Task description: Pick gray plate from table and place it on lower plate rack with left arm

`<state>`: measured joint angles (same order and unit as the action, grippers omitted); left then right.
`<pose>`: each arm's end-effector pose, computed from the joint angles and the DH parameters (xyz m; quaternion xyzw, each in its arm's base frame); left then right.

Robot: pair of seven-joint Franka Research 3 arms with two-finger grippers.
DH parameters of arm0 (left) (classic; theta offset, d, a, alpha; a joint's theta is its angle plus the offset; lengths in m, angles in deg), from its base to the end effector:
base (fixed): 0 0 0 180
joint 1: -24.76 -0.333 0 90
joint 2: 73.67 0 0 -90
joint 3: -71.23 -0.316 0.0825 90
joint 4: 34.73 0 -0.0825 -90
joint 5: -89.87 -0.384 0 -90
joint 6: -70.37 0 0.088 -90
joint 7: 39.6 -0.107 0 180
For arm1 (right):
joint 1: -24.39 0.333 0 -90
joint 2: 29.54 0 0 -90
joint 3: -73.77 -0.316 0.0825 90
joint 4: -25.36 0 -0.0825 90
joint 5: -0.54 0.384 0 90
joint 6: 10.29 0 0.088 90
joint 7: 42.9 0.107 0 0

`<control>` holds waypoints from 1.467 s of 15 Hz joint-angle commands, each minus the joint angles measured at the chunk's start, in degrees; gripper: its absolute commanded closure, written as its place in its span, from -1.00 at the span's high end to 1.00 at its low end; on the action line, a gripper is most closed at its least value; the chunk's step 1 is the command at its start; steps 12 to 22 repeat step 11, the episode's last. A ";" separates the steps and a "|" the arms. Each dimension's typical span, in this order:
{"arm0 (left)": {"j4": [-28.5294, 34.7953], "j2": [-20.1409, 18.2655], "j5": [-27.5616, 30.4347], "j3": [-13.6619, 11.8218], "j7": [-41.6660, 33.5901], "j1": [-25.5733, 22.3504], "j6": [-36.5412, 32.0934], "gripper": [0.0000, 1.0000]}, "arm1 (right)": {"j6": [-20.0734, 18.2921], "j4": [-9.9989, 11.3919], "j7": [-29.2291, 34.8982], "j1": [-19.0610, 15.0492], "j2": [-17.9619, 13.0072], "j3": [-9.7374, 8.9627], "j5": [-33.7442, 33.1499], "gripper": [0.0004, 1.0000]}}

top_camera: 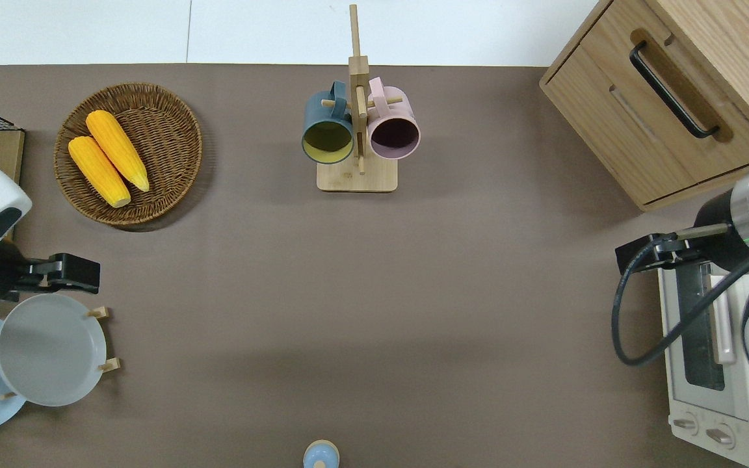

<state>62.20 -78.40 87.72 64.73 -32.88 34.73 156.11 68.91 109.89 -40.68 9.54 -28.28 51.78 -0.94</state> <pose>0.5180 -0.0248 0.6060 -0.9979 -0.0282 0.0551 0.0191 0.5375 0.0616 0.6421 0.9975 0.0413 -0.0558 0.0133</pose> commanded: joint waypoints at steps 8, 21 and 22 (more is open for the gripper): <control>-6.15 3.32 4.17 0.97 -5.67 0.23 0.04 0.99 | -0.62 -0.41 0.68 -1.32 -0.12 -1.13 -0.37 0.97; -6.15 3.85 4.34 0.97 -5.84 0.23 0.04 0.99 | -0.62 -0.33 0.68 -1.32 -0.12 -1.13 -0.37 0.97; -6.15 3.85 4.34 0.97 -5.84 0.23 0.04 0.99 | -0.62 -0.33 0.68 -1.32 -0.12 -1.13 -0.37 0.97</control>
